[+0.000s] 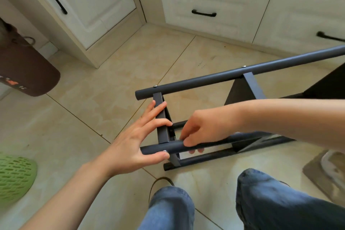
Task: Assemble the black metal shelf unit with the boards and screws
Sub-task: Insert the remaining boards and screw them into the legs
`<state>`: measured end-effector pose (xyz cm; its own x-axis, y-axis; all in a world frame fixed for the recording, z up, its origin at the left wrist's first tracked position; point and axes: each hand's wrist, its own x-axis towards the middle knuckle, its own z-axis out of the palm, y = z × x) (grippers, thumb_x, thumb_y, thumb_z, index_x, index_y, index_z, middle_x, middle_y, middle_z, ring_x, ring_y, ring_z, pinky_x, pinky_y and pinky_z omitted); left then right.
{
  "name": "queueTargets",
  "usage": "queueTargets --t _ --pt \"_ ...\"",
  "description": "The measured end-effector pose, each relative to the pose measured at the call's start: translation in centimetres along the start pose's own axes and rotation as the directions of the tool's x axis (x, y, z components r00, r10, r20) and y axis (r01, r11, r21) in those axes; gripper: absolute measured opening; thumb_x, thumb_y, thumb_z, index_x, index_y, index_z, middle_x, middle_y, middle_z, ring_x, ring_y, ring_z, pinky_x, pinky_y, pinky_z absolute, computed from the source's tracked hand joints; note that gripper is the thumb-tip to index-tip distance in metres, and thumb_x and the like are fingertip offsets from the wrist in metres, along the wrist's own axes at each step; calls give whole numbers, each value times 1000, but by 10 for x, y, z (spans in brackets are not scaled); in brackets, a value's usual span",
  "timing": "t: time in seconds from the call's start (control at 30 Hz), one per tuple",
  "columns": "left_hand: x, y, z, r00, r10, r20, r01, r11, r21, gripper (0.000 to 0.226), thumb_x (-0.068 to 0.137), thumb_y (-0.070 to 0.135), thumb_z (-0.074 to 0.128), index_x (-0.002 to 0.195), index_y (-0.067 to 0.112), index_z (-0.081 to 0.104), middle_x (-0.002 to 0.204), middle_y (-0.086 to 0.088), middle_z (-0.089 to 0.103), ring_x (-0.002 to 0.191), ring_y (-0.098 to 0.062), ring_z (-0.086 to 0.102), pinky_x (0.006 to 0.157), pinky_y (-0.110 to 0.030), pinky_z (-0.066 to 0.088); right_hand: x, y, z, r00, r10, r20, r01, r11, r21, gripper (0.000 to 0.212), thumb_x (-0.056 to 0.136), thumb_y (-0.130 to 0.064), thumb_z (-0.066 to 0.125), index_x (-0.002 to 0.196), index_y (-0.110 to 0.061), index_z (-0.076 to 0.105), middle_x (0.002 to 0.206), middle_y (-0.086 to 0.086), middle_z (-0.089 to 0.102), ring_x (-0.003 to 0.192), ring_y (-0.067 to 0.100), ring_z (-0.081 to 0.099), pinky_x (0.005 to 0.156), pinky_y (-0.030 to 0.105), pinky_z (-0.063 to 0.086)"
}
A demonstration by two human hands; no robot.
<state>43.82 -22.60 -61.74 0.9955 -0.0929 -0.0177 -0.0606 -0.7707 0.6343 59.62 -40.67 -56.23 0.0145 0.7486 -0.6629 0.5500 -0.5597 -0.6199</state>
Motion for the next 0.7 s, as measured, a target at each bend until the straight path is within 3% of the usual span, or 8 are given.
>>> queueTargets --t 0.1,0.2,0.3,0.4,0.5,0.57,0.7 --pt "-11 6 5 996 -89 -25 89 996 -33 66 83 65 61 143 60 33 162 33 4 151 6 7 116 -40 28 -19 -3 12 992 25 -126 -47 984 -170 30 99 -28 51 125 -15 62 102 4 68 91 19 64 77 28 50" --pt "-22 14 16 969 -200 -145 175 970 -169 86 79 65 65 150 61 16 161 36 9 148 7 20 117 -46 34 -36 2 21 974 50 -221 -102 967 -233 29 99 -26 51 126 -16 59 103 6 66 91 23 62 80 33 51" --pt "-29 25 36 900 -327 -287 175 876 -450 100 76 55 79 149 63 10 158 38 19 139 3 41 111 -38 39 -45 13 32 946 32 -323 -123 956 -267 26 99 -27 51 124 -20 56 95 0 60 85 21 59 76 33 51" --pt "-35 31 52 807 -454 -378 153 779 -608 103 70 40 84 142 66 16 151 35 36 124 9 54 93 -14 49 -47 23 43 906 25 -422 -146 955 -258 22 100 -31 49 120 -24 55 99 -1 60 88 21 58 80 39 53" --pt "-39 30 71 735 -601 -313 163 605 -779 98 65 32 86 134 66 25 133 20 60 111 -4 68 77 -9 52 -43 29 50 882 8 -471 -147 955 -259 21 102 -33 47 120 -26 53 107 -3 57 96 21 55 87 43 49" --pt "-40 28 85 718 -658 -227 217 522 -825 101 59 29 87 138 55 29 128 14 62 113 -5 67 77 -12 54 -39 33 53 868 0 -496 -142 958 -249 21 103 -32 45 122 -27 52 108 -5 53 100 20 51 89 40 40" --pt "-25 23 107 710 -703 -33 511 546 -664 96 71 24 90 149 33 34 150 9 45 140 -16 45 110 -34 43 -35 37 54 817 -12 -576 -122 973 -194 23 101 -33 47 122 -28 54 102 -11 51 101 16 49 87 37 28"
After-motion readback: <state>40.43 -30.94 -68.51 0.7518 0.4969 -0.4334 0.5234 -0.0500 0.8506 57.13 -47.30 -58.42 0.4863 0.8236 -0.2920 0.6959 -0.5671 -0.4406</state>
